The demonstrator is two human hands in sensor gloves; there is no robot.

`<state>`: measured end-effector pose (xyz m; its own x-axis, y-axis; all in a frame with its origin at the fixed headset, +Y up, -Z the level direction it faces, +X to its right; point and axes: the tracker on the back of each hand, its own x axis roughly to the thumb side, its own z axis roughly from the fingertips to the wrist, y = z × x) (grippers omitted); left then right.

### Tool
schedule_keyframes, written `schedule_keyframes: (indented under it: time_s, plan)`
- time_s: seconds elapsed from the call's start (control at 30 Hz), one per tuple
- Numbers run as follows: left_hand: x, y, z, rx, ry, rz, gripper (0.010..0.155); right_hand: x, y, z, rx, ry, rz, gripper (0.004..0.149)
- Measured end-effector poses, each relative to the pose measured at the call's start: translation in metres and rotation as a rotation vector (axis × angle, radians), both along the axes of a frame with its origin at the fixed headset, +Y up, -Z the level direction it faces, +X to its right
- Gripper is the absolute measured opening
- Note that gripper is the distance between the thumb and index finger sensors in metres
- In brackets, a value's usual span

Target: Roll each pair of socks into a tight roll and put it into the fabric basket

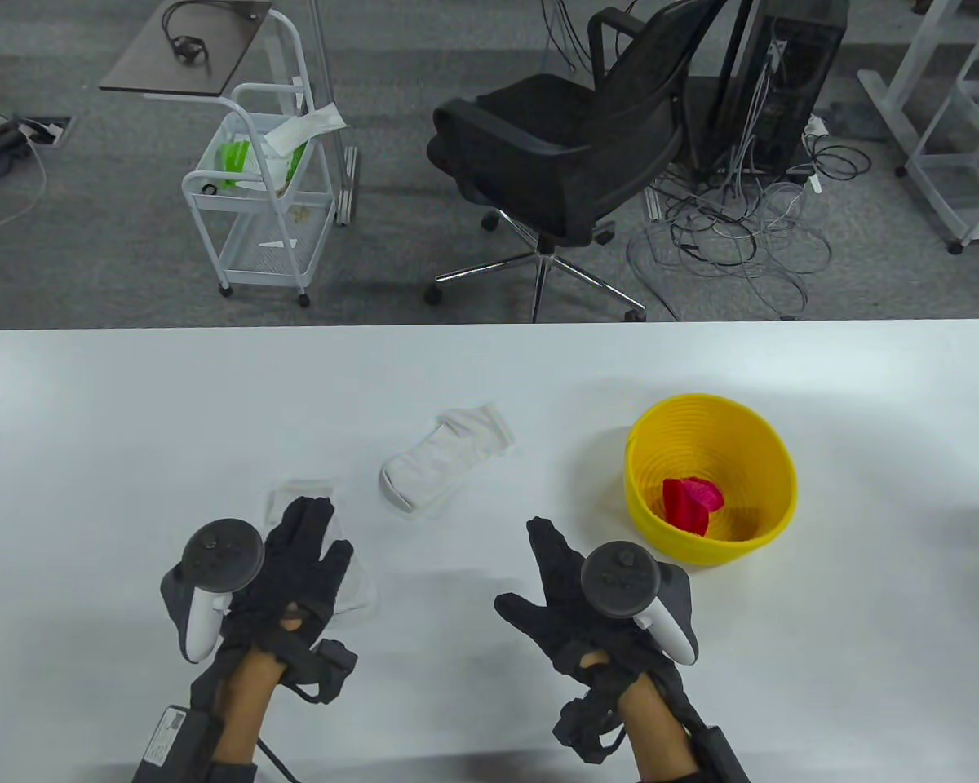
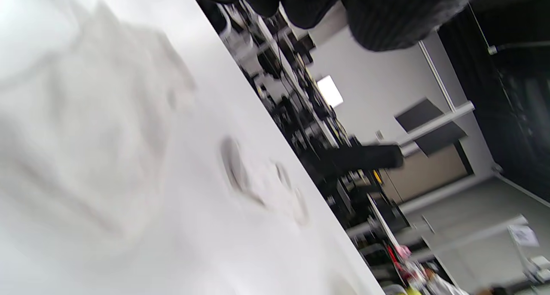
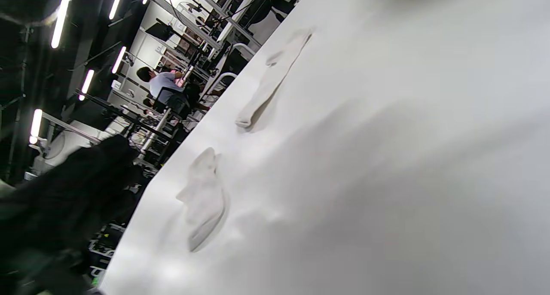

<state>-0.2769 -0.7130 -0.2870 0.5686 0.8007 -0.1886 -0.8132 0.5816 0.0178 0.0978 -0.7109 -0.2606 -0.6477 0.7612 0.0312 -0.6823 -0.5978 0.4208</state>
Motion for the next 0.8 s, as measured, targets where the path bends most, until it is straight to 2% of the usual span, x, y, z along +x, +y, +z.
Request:
schedule_keyframes:
  time_s: [0.23, 0.4, 0.6, 0.7, 0.8]
  plan:
    - [-0.047, -0.015, -0.025, -0.112, 0.199, -0.124, 0.062, -0.002, -0.001, -0.001, 0.044, -0.004, 0.113, 0.095]
    - [-0.052, -0.018, -0.058, -0.201, 0.165, -0.245, 0.059, 0.001, -0.006, -0.004, 0.027, -0.019, 0.137, 0.094]
    - [-0.037, -0.028, -0.101, -0.284, 0.089, -0.44, 0.053, 0.002, -0.009, -0.009, 0.014, -0.028, 0.17, 0.094]
    - [-0.029, -0.038, -0.115, -0.353, 0.076, -0.538, 0.053, 0.004, -0.011, -0.011, 0.004, -0.031, 0.184, 0.093]
    - [-0.025, -0.047, -0.123, -0.363, 0.07, -0.638, 0.053, 0.006, -0.013, -0.012, -0.004, -0.039, 0.192, 0.093]
